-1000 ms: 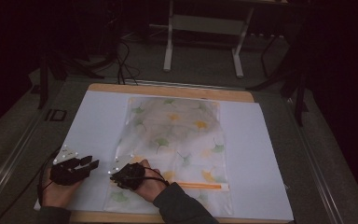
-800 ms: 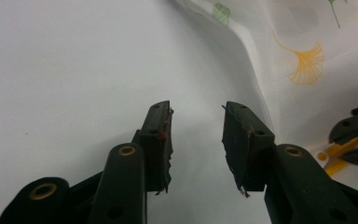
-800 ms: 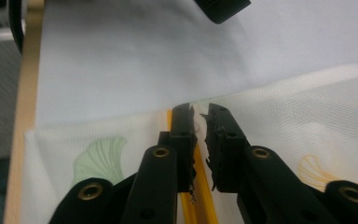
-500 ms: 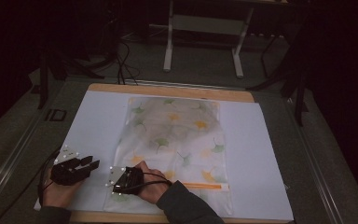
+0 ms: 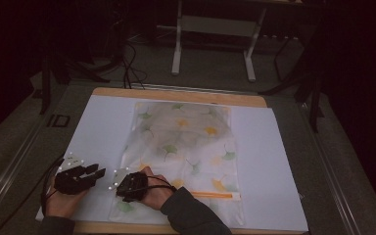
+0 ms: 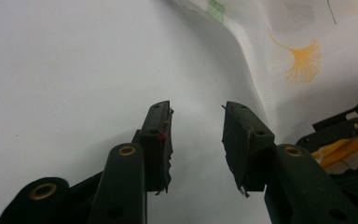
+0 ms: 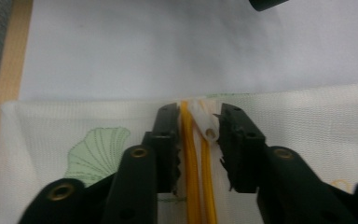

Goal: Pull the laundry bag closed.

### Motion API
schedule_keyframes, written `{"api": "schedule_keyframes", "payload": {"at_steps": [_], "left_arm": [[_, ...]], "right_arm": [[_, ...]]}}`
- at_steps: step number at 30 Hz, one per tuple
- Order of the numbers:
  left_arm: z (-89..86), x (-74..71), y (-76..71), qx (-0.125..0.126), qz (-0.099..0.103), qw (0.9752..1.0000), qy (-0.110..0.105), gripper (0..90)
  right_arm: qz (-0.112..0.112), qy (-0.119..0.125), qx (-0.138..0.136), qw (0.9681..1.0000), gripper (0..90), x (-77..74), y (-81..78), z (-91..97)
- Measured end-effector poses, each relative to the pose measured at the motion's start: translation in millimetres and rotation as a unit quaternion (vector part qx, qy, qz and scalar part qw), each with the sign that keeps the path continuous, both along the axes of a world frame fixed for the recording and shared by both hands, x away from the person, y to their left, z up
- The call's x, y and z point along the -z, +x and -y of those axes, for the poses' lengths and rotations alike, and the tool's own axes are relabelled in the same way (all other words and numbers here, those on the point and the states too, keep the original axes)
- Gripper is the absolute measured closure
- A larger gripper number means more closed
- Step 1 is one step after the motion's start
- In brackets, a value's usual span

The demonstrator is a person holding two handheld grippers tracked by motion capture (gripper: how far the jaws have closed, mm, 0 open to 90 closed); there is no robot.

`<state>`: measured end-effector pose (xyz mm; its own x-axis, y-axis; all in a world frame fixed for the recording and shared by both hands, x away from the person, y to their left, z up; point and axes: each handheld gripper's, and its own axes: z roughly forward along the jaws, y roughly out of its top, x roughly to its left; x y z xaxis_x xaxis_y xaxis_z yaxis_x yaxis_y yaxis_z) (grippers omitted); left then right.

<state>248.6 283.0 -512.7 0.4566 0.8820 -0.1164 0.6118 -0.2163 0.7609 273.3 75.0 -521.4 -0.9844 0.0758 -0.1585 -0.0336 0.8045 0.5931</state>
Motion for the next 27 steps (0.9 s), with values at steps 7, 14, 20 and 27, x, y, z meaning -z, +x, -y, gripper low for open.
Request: {"api": "schedule_keyframes", "payload": {"at_steps": [7, 14, 20, 27], "left_arm": [[2.9, 0.4, 0.5, 0.007, -0.003, 1.0, -0.001, 62.1], [6.7, 1.9, 1.8, 0.015, -0.008, 0.9999, -0.004, 62.3], [12.4, 3.4, 3.4, 0.026, -0.014, 0.9996, 0.001, 62.6], [18.4, 5.4, 5.4, 0.039, -0.023, 0.999, -0.003, 62.9]], "right_arm": [[-0.013, 0.009, 0.003, 0.9999, 77.8, 1.0, 0.8, 2.6], [-0.039, 0.026, 0.011, 0.9989, 83.7, 1.5, 5.5, 9.8], [-0.034, 0.025, 0.009, 0.9991, 84.3, 1.0, 4.6, 10.1], [-0.022, 0.031, 0.006, 0.9992, 84.7, -3.8, 1.7, 11.6]]}}
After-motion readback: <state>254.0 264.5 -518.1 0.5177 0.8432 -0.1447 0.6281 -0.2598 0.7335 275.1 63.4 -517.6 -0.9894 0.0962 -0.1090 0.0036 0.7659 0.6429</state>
